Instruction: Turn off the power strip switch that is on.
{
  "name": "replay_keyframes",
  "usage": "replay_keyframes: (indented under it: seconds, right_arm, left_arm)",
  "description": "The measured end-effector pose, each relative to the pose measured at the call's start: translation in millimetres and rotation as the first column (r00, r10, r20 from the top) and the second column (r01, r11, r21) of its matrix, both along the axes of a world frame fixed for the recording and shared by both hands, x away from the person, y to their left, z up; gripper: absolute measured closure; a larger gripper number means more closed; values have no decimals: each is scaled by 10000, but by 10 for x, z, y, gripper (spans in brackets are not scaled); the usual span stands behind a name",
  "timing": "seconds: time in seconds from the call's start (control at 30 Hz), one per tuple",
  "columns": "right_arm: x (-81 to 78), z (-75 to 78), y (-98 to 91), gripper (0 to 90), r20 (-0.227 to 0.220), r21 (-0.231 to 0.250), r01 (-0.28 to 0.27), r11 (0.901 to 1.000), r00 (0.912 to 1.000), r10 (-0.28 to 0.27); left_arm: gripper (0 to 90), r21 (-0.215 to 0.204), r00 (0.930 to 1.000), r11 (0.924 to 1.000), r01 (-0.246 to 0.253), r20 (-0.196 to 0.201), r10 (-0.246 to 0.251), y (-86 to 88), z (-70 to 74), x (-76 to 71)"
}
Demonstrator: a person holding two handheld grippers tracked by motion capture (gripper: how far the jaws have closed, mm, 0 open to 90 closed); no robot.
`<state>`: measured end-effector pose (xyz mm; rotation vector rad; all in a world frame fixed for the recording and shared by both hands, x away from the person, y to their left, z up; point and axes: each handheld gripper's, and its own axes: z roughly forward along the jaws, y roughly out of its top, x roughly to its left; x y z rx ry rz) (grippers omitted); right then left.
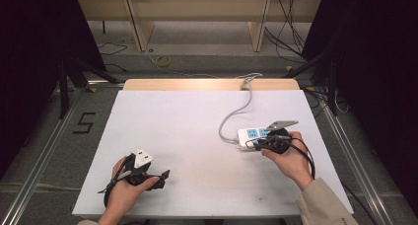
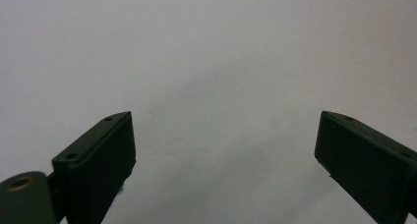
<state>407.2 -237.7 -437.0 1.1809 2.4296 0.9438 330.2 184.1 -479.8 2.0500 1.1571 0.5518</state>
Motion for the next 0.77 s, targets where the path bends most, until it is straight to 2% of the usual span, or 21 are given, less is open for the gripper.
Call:
replay_keyframes:
  seconds: [0.43,0.77]
  right_arm:
    - [-417,-196,-176,563,657,1020,-437,9938,9971,371]
    - [-518,-257,-229,499,915,1284,-553,9902,9948,437]
  left_arm:
    - [79,80,10000,10000,32,-32,-31,2,2,-2]
    - [79,113,9999,9999,53,-125,-51,7,-6,6]
